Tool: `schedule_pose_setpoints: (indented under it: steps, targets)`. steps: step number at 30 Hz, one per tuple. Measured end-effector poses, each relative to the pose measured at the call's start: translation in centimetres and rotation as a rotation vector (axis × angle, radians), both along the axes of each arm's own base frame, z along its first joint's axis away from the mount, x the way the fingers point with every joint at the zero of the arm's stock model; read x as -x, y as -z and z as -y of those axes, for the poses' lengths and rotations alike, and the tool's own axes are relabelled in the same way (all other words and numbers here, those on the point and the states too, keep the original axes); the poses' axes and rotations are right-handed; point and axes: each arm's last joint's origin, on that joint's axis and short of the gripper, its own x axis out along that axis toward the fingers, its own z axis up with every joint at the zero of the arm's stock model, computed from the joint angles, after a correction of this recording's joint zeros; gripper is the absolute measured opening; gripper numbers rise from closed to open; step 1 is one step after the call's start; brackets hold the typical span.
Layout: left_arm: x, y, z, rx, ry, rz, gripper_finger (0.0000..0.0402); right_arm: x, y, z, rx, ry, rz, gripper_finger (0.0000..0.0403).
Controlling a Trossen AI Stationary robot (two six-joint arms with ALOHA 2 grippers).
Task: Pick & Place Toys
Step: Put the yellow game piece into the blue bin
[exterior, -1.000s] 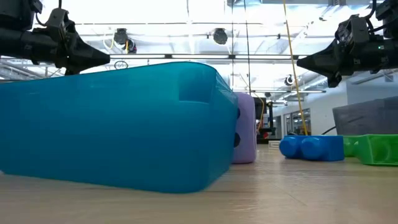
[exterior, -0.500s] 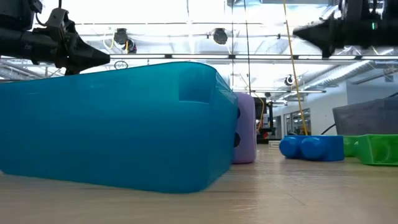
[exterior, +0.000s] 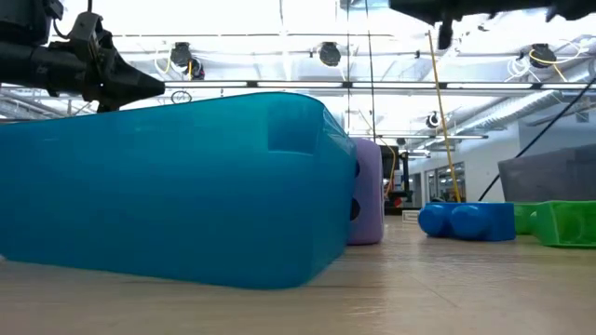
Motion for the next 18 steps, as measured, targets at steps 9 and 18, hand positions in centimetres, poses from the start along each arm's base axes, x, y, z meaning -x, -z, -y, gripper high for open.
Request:
schedule_pose_setpoints:
  steps: [9, 18]
  targets:
    - [0.2, -2.1, 0.0, 0.153, 0.021, 0.277, 0.0049, -4.4, -0.2, 0.2, -0.132, -0.094, 0.278, 0.0004]
    - [1.7, -7.0, 0.5, 0.068, 0.075, 0.648, 0.0049, -7.0, 0.1, -0.2, -0.274, -0.182, 0.471, 0.0004]
